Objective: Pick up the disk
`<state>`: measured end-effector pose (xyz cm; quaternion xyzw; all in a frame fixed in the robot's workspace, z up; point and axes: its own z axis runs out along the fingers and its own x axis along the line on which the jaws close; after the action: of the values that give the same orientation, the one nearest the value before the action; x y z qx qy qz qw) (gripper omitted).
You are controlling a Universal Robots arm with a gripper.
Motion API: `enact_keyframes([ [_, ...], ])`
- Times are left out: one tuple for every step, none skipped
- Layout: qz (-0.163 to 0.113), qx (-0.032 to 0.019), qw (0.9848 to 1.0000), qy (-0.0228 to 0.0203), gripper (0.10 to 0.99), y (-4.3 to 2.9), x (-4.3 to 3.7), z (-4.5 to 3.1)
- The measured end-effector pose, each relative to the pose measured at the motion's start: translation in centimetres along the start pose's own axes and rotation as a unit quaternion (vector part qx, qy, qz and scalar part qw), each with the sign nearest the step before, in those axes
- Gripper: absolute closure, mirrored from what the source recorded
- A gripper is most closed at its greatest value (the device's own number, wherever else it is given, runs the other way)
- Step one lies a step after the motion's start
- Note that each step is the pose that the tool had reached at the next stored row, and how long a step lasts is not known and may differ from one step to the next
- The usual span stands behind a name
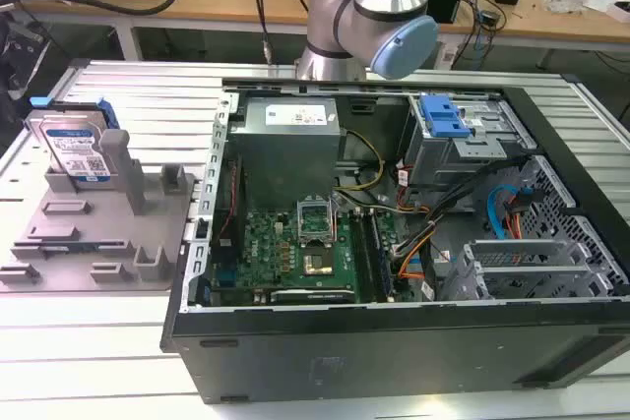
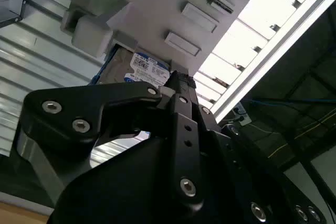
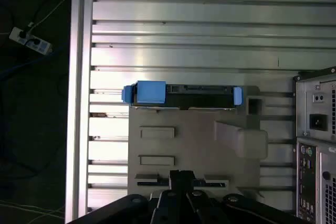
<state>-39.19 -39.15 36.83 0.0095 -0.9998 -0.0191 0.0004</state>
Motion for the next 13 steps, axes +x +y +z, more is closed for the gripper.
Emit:
enact_keyframes([
  [0.000, 0.0000, 1.0000, 0.0000, 0.980, 0.00, 0.00, 0.00],
  [0.000, 0.0000, 1.0000, 0.0000, 0.980, 0.00, 0.00, 0.00],
  [0.000, 0.0000, 1.0000, 0.0000, 0.980, 0.00, 0.00, 0.00],
  [0.000, 0.0000, 1.0000, 0.0000, 0.980, 0.00, 0.00, 0.00],
  [0.000, 0.0000, 1.0000, 0.0000, 0.980, 0.00, 0.00, 0.00],
  [0.000, 0.0000, 1.0000, 0.0000, 0.980, 0.00, 0.00, 0.00],
  [0.000, 0.0000, 1.0000, 0.0000, 0.980, 0.00, 0.00, 0.00],
  [0.000, 0.0000, 1.0000, -0.0001, 0.980, 0.00, 0.00, 0.00],
  [0.000, 0.0000, 1.0000, -0.0002, 0.980, 0.00, 0.00, 0.00],
  [0.000, 0.0000, 1.0000, -0.0002, 0.980, 0.00, 0.00, 0.00],
  [0.000, 0.0000, 1.0000, -0.0003, 0.980, 0.00, 0.00, 0.00],
  [0.000, 0.0000, 1.0000, -0.0004, 0.980, 0.00, 0.00, 0.00],
  [0.000, 0.0000, 1.0000, -0.0004, 0.980, 0.00, 0.00, 0.00],
])
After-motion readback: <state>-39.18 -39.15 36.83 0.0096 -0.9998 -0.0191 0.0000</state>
